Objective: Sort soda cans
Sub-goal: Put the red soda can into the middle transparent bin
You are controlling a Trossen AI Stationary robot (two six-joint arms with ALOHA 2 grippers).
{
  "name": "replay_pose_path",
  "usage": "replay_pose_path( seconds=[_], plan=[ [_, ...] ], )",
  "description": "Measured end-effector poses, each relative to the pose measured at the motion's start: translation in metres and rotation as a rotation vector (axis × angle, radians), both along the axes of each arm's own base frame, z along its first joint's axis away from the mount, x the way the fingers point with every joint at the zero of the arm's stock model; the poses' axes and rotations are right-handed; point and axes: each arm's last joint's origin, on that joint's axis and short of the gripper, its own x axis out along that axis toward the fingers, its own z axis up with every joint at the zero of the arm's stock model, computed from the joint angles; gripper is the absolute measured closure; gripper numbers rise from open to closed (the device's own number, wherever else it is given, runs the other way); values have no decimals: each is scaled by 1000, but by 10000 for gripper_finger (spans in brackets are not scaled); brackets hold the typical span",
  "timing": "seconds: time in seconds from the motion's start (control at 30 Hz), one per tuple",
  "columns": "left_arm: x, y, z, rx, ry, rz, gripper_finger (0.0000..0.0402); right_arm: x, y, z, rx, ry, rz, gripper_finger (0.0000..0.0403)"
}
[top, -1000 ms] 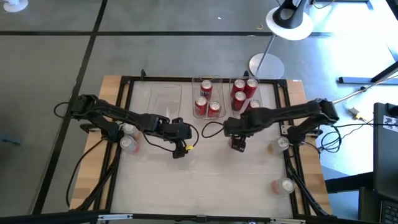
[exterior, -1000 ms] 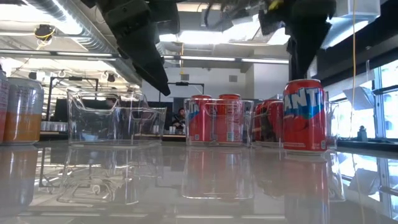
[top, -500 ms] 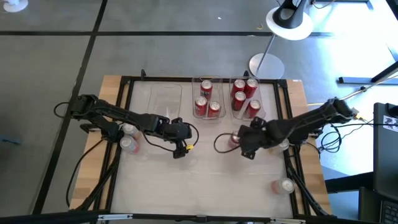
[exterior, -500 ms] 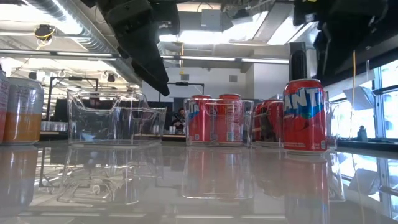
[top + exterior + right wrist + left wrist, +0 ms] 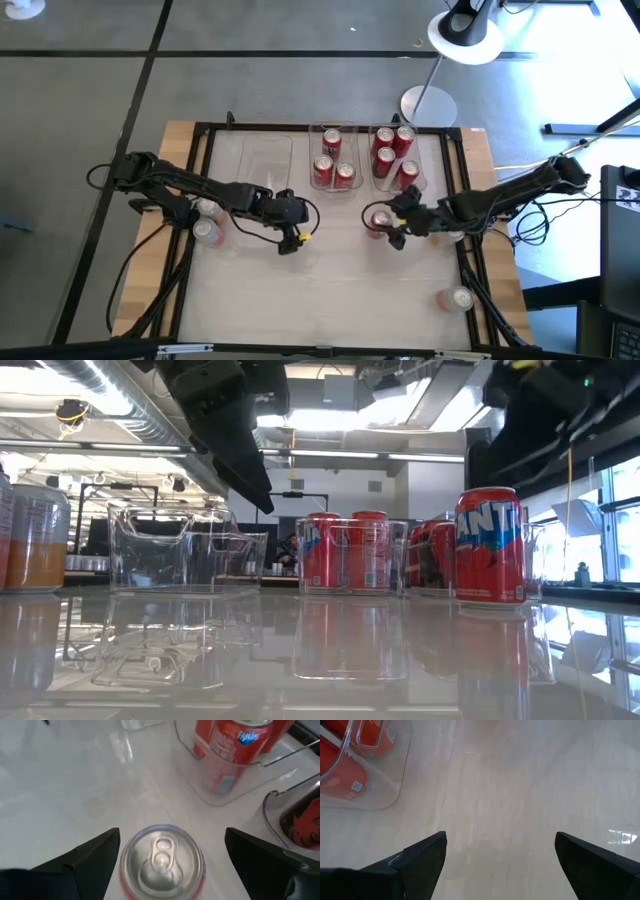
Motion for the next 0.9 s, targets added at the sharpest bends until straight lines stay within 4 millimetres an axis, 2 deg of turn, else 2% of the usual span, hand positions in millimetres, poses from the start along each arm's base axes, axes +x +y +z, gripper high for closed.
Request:
replay_pose_path(
  seconds=[0.23,0.4,0.77,0.9],
  plan=[
    [0,0,0,0,1,0,46,-2,-1,-26,1,-44,13,45],
    [0,1,0,0,0,4,46,-5,-1,-34,1,-17,23,45],
    [2,8,1,-14,-17,45,46,-10,-4,-44,0,-10,-39,45],
    [4,11,2,-10,-35,45,46,-8,-4,-42,5,-39,-40,70]
  ],
)
